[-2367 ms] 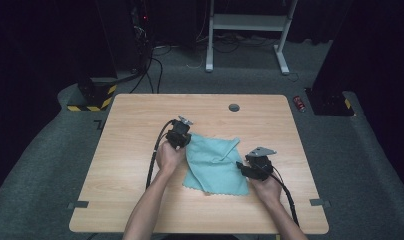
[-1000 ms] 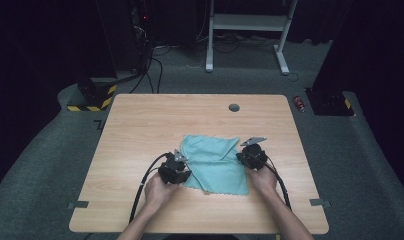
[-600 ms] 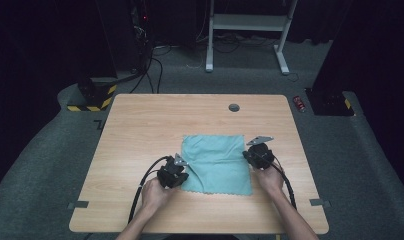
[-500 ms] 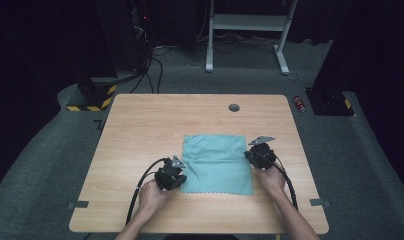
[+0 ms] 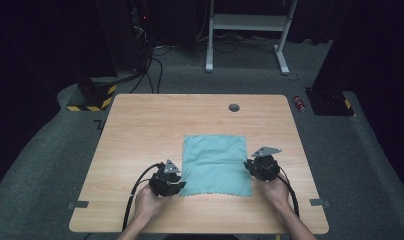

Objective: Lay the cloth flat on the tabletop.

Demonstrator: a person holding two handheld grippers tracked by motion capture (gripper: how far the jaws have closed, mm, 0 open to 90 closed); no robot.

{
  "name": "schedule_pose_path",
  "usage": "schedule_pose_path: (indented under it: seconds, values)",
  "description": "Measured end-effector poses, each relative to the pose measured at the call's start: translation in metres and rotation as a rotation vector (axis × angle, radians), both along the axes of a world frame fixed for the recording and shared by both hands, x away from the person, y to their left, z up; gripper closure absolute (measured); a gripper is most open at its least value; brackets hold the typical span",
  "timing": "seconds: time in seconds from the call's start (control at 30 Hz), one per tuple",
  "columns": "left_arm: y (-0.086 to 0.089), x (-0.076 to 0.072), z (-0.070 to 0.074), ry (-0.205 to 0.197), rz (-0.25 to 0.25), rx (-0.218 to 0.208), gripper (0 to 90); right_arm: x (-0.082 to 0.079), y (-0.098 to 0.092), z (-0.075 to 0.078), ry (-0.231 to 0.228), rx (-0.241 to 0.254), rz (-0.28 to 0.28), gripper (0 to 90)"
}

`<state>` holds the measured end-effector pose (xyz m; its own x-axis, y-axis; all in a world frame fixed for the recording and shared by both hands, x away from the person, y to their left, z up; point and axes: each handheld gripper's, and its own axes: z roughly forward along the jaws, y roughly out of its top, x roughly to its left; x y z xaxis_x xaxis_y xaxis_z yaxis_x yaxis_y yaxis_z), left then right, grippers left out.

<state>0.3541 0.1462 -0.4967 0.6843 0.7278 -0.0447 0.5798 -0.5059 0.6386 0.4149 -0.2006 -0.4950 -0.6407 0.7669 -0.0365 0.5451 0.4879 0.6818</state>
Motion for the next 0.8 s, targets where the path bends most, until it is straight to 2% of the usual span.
schedule_pose_path:
  seconds: [0.13, 0.27, 0.47, 0.53, 0.57, 0.67, 0.73, 0.8]
  values:
    - [-0.006, -0.003, -0.004, -0.007, -0.018, -0.014, 63.3, -0.024, 0.000, -0.002, 0.005, 0.017, 0.047, 77.2]
    - [-0.012, -0.008, -0.008, -0.010, -0.034, -0.020, 64.2, -0.044, 0.003, -0.006, 0.003, 0.003, 0.100, 75.2]
    - [-0.016, -0.009, -0.011, -0.003, -0.050, 0.011, 65.7, -0.061, 0.006, -0.014, 0.008, -0.023, 0.133, 74.1]
    - [-0.014, -0.008, -0.011, -0.005, -0.049, 0.016, 70.5, -0.062, 0.006, -0.017, 0.014, -0.016, 0.134, 76.3]
    - [-0.013, -0.008, -0.010, -0.006, -0.051, 0.025, 74.5, -0.062, 0.005, -0.018, 0.012, -0.013, 0.137, 80.1]
    - [-0.013, -0.007, -0.009, 0.004, -0.056, 0.047, 84.1, -0.065, 0.006, -0.017, 0.001, -0.041, 0.155, 88.4]
    - [-0.011, -0.008, -0.008, 0.015, -0.065, 0.047, 89.6, -0.068, 0.007, -0.016, -0.009, -0.068, 0.172, 89.3]
    - [-0.009, -0.009, -0.008, 0.032, -0.071, 0.036, 89.8, -0.069, 0.006, -0.015, 0.006, -0.063, 0.178, 89.6]
